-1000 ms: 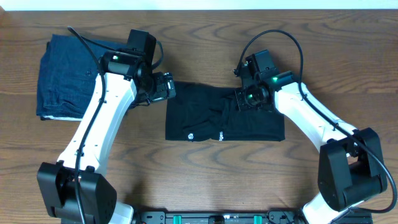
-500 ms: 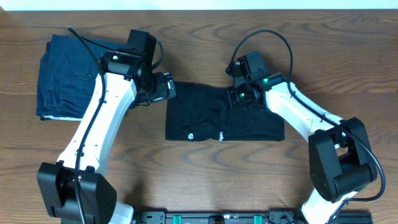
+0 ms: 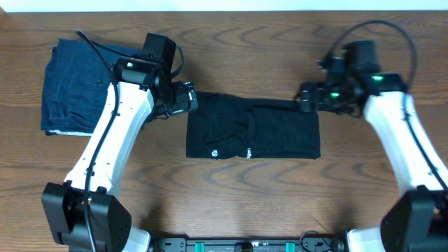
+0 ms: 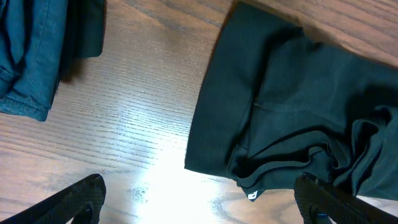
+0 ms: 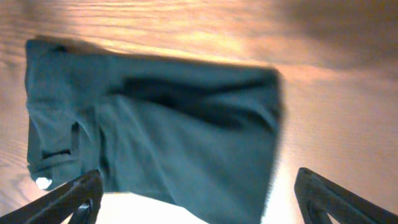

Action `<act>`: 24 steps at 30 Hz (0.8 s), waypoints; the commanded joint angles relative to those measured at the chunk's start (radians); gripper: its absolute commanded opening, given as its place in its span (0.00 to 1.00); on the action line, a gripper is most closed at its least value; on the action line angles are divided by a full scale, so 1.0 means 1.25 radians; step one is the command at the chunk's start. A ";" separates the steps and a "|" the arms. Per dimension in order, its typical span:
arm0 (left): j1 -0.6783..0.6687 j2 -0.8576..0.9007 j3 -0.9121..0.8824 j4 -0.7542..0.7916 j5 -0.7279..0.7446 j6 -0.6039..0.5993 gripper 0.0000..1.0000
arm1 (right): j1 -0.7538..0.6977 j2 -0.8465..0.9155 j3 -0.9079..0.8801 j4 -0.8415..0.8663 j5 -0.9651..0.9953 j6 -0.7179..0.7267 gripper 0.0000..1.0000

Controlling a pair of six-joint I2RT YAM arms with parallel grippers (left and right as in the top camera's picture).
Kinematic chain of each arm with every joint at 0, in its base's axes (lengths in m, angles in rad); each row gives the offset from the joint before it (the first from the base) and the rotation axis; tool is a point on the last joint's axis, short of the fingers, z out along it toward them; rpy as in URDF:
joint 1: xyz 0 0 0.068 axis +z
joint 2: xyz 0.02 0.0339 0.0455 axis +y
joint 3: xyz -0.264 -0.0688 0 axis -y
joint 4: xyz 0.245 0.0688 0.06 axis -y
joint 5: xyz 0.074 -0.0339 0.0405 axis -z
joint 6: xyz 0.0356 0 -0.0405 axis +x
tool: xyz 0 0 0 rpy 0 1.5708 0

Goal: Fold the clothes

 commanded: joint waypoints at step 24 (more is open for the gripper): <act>0.004 0.005 -0.007 -0.003 -0.006 0.002 0.98 | -0.088 0.027 -0.429 0.441 -0.099 -0.101 0.51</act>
